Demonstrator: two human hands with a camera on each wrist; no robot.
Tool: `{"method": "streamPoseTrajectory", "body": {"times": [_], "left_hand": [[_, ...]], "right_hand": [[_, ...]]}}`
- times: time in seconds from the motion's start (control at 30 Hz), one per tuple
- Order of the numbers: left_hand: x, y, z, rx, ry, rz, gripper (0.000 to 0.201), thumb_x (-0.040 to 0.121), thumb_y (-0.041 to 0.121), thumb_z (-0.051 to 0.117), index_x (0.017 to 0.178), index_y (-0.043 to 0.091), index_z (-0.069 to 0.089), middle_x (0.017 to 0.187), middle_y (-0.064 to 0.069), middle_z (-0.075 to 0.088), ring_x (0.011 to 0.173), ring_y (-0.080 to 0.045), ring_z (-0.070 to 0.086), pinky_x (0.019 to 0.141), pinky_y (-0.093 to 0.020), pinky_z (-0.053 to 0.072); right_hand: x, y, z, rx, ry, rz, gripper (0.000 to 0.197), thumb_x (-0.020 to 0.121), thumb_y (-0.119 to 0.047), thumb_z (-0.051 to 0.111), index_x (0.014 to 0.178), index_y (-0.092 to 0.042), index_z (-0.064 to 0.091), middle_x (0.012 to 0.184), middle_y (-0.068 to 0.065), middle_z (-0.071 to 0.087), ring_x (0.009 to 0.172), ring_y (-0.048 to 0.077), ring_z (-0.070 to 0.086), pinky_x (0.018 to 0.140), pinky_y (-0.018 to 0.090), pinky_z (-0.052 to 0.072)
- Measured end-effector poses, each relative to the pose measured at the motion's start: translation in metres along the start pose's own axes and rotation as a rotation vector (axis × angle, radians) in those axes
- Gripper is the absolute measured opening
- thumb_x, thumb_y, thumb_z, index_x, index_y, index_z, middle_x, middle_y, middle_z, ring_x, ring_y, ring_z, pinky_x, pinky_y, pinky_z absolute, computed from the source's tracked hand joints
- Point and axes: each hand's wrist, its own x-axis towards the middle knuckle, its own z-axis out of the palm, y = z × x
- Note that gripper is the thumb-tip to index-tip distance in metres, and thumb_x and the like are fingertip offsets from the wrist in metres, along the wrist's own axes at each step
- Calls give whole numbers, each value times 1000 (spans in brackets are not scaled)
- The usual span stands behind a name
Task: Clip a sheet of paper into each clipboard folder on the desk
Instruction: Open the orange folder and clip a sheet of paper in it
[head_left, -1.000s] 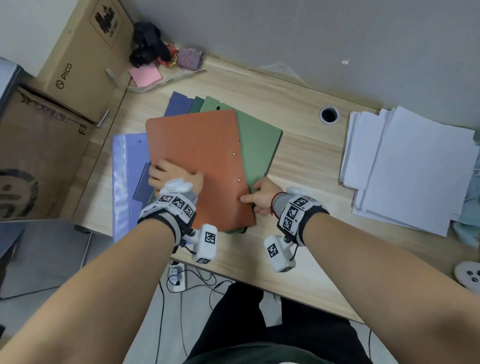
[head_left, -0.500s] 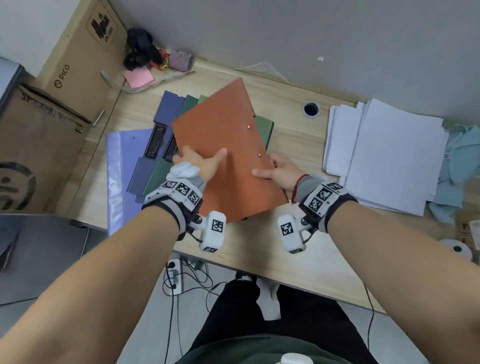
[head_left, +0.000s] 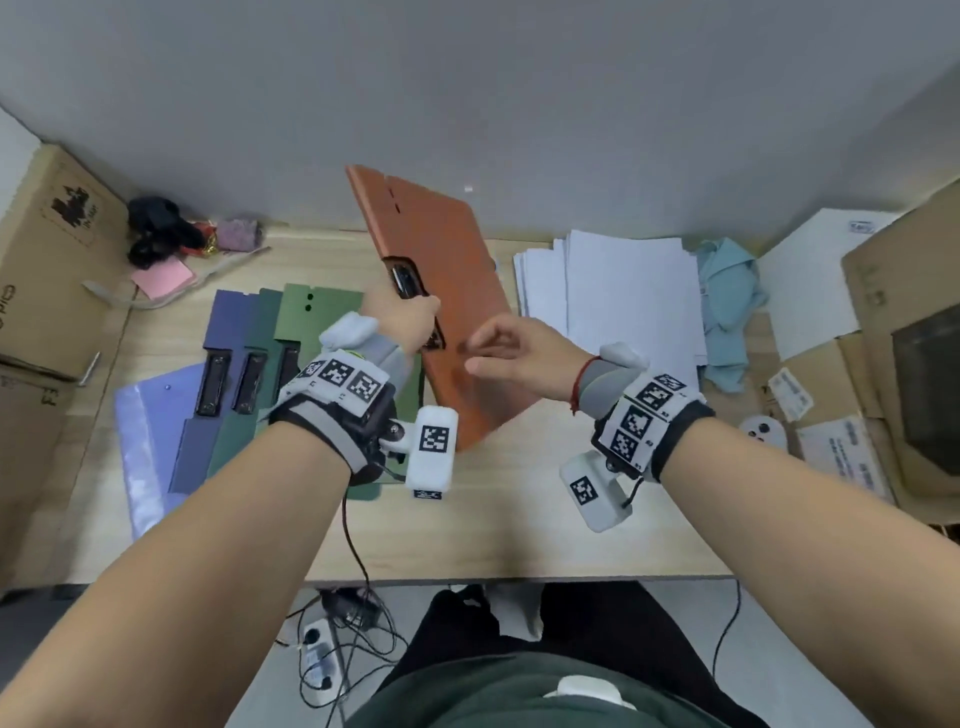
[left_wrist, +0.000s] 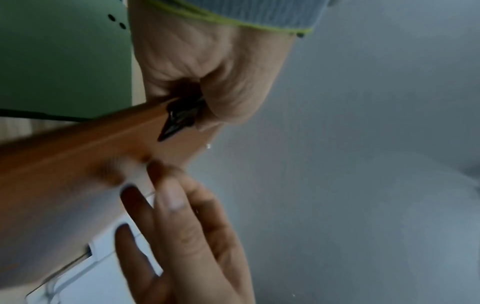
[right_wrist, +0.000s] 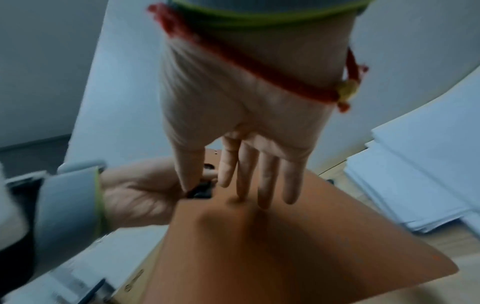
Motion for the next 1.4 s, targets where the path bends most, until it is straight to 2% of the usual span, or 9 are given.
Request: {"method": "streamPoseTrajectory", "body": {"times": [0.2, 0.3, 0.43, 0.6, 0.77, 1.03, 1.17, 1.3, 1.4], "left_hand": [[-8, -24, 34, -75, -127, 3, 14, 92, 5, 59, 101, 17, 59, 90, -1, 64, 82, -18, 59, 81, -38, 53], [-9, -38, 51, -3, -174, -23, 15, 91, 15, 63, 106, 14, 61, 102, -6, 67, 93, -23, 63, 90, -42, 53], [-12, -62, 84, 114, -171, -86, 53, 83, 32, 68, 127, 6, 56, 120, -13, 65, 112, -33, 62, 100, -48, 49], [-8, -87, 118, 546, -176, -265, 84, 86, 58, 63, 142, 1, 36, 137, -20, 54, 123, -37, 54, 101, -46, 46], [-5, -106, 136, 636, -233, -313, 73, 85, 54, 67, 131, 2, 45, 125, -20, 60, 111, -36, 59, 93, -44, 49], [23, -138, 140, 733, -281, -300, 94, 48, 86, 59, 111, 16, 61, 103, -6, 71, 86, -28, 67, 84, -42, 56], [1, -92, 128, 603, -329, -230, 96, 68, 81, 58, 136, 13, 53, 132, -6, 62, 116, -30, 60, 101, -44, 47], [-12, -41, 118, 396, -263, -76, 81, 85, 74, 48, 142, 17, 47, 144, -5, 52, 131, -26, 49, 110, -38, 37], [-19, -7, 103, 302, -203, -11, 72, 87, 71, 47, 136, 18, 53, 134, -3, 60, 123, -24, 56, 106, -40, 44]], "right_hand": [[-8, 66, -77, -166, 423, 357, 72, 83, -43, 70, 142, -15, 39, 142, 6, 46, 128, 26, 49, 103, 34, 38], [-10, 90, -93, -36, 351, 468, 62, 85, -44, 66, 134, -11, 47, 134, 7, 56, 115, 24, 57, 97, 39, 46], [-9, 113, -93, 14, 310, 490, 28, 86, -35, 68, 103, -14, 59, 101, 5, 68, 94, 24, 66, 91, 43, 54], [-1, 151, -93, -4, 254, 539, 31, 82, -37, 71, 102, -15, 64, 100, 2, 70, 93, 21, 67, 91, 38, 53], [1, 174, -94, -40, 206, 566, 49, 78, -41, 70, 118, -15, 62, 111, 1, 69, 101, 22, 65, 96, 42, 51], [-5, 166, -100, -92, 188, 540, 32, 87, -40, 63, 108, -17, 67, 102, -2, 69, 97, 19, 64, 85, 28, 48], [-2, 138, -108, 76, 236, 506, 70, 82, -68, 50, 110, -7, 70, 105, 8, 72, 91, 19, 65, 91, 39, 55], [1, 85, -105, 293, 122, 394, 57, 96, -58, 40, 77, -15, 73, 99, 8, 73, 93, 25, 69, 93, 39, 55], [9, 48, -84, 314, -18, 296, 60, 100, -52, 35, 75, -18, 78, 109, 13, 72, 103, 34, 65, 98, 42, 51]]}}
